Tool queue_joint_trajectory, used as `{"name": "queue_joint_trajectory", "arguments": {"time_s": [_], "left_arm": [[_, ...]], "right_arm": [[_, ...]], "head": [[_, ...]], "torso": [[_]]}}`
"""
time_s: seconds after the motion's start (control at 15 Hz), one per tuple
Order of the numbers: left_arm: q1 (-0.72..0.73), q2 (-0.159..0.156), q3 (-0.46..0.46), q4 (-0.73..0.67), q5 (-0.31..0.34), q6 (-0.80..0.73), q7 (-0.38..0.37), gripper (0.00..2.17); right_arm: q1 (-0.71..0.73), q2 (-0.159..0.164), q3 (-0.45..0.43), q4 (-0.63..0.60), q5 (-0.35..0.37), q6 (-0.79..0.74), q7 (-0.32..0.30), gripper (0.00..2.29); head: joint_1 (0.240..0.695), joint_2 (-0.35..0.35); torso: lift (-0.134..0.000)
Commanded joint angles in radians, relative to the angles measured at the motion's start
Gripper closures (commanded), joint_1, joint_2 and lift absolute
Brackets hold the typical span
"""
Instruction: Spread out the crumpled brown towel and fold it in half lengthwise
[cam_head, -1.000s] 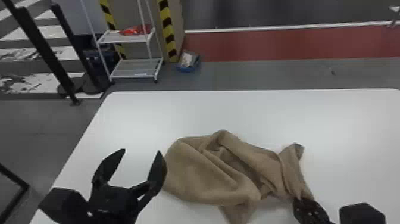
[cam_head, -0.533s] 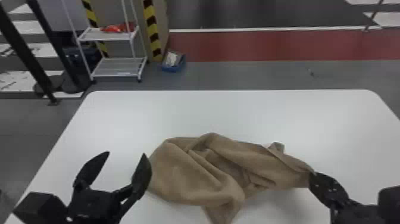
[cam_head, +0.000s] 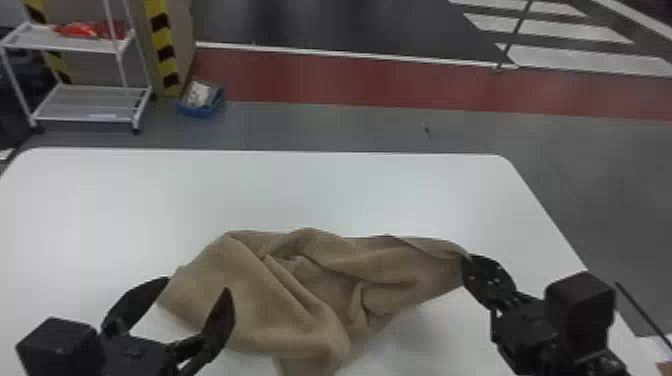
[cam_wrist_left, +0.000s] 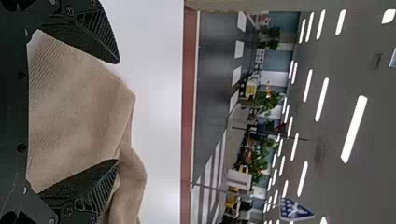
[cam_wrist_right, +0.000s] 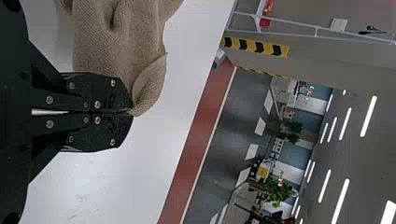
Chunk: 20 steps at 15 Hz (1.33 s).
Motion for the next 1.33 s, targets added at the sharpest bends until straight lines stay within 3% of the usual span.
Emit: {"name": "queue_joint_trajectory", "arguments": {"time_s": [0.0, 0.27, 0.47, 0.8, 1.07, 1.27], "left_arm": [[-0.055, -0.003, -0.039, 0.010, -0.041, 0.092, -0.003, 0.14], [-0.145, -0.003, -0.036, 0.064, -0.076, 0.227, -0.003, 0.14], [-0.153, -0.004, 0.010, 0.090, -0.075, 0.239, 0.001, 0.14], [-0.156, -0.004, 0.046, 0.090, -0.073, 0.260, 0.000, 0.16], [-0.181, -0.006, 0.042, 0.096, -0.073, 0.310, -0.002, 0.21], [-0.185, -0.006, 0.034, 0.098, -0.088, 0.334, 0.008, 0.39]], "right_arm": [[0.012, 0.001, 0.003, 0.002, -0.008, -0.007, 0.003, 1.68], [0.035, 0.001, -0.013, -0.001, -0.021, -0.053, 0.015, 1.68], [0.041, 0.001, -0.060, 0.011, -0.091, -0.068, 0.046, 1.68], [0.047, 0.001, -0.062, 0.028, -0.093, -0.108, 0.053, 1.68], [0.049, 0.001, -0.062, 0.029, -0.096, -0.108, 0.053, 1.68], [0.049, 0.001, -0.062, 0.032, -0.104, -0.111, 0.053, 1.68]], "head": [[0.695, -0.203], [0.695, -0.235], [0.695, -0.220], [0.695, -0.167], [0.695, -0.162], [0.695, -0.162]], "torso": [[-0.125], [-0.125], [-0.125], [-0.125], [-0.125], [-0.125]]}}
